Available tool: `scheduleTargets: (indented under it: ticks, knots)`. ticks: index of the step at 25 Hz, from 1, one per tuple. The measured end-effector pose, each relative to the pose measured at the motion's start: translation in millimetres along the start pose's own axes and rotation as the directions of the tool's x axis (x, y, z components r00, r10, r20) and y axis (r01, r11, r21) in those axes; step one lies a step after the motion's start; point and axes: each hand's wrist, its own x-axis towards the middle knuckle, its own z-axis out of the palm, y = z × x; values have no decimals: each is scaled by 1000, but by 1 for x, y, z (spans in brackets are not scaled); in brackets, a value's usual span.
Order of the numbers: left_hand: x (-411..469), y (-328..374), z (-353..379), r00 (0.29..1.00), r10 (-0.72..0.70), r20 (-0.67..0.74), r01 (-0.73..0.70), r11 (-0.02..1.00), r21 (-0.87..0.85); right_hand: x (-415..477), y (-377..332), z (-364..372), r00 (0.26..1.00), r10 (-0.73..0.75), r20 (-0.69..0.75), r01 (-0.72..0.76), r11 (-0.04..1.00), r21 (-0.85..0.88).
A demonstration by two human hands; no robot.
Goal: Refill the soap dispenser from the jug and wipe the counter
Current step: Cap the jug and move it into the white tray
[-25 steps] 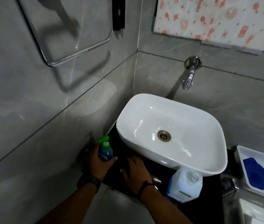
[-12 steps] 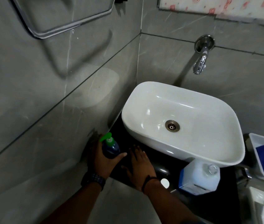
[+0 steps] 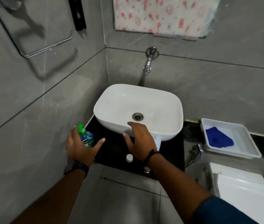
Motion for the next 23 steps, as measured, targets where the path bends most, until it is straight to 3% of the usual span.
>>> scheduleTargets:
  ticks: [3,6,9,13,16,20,22,23]
  knots:
    - [-23,24,10,998,68,-4,-68,995,69,-18,15,-32,983,57,-173,-57,998,2]
    - [-35,42,39,976,187,111,-191,981,31,-39,41,-43,952,219,-215,-211,976,57]
    - [-45,40,72,902,150,404,-161,987,-6,-60,69,-34,916,382,-122,-361,918,167]
    - [-52,26,108,702,93,706,-201,977,71,-66,90,-12,856,504,116,-513,803,302]
    - [-49,20,125,630,115,768,-290,952,95,-60,103,2,841,517,160,-540,776,327]
    - [-45,13,137,588,151,794,-361,928,91,-53,110,12,807,549,217,-591,741,318]
    - [-43,13,137,604,174,778,-341,938,56,-52,111,13,791,568,225,-611,727,314]
    - [-41,17,134,650,183,737,-292,956,21,-52,110,13,786,576,224,-618,724,306]
